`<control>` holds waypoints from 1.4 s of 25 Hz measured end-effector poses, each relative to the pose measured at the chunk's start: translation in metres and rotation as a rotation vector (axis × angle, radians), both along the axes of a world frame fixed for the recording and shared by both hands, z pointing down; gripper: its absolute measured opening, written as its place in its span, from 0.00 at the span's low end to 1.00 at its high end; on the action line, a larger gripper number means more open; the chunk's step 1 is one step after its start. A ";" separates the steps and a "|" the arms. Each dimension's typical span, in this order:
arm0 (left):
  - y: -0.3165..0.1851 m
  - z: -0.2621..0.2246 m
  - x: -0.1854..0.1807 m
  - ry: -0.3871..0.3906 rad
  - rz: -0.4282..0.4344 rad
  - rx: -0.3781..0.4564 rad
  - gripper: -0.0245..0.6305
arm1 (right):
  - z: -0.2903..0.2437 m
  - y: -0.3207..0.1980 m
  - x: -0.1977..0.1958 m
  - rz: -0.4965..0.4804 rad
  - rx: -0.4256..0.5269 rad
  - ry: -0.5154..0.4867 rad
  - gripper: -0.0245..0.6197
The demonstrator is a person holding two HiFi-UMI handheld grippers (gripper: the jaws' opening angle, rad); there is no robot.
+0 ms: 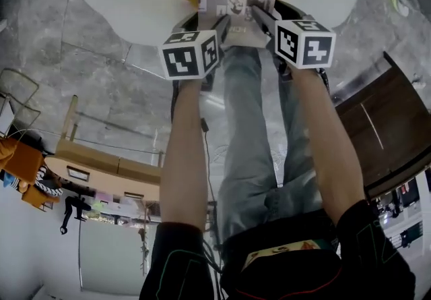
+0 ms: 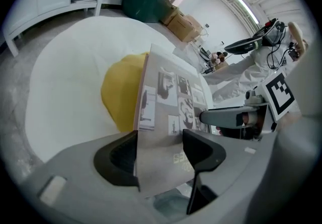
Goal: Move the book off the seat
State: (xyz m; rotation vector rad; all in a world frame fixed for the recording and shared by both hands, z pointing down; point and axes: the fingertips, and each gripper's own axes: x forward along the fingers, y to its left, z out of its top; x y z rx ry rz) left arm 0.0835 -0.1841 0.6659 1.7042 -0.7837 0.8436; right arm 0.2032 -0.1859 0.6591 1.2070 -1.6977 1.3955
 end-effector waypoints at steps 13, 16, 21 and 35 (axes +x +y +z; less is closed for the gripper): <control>0.063 -0.096 -0.037 -0.021 -0.329 0.105 0.47 | -0.099 0.018 -0.047 -0.389 0.145 0.003 0.39; 0.081 -0.112 -0.043 -0.030 -0.418 0.141 0.47 | -0.115 0.027 -0.056 -0.482 0.181 -0.009 0.39; 0.119 -0.135 -0.048 -0.054 -0.554 0.181 0.47 | -0.138 0.050 -0.071 -0.614 0.220 -0.032 0.39; 0.274 -0.182 -0.124 -0.100 -0.950 0.264 0.45 | -0.189 0.170 -0.184 -1.038 0.290 -0.109 0.39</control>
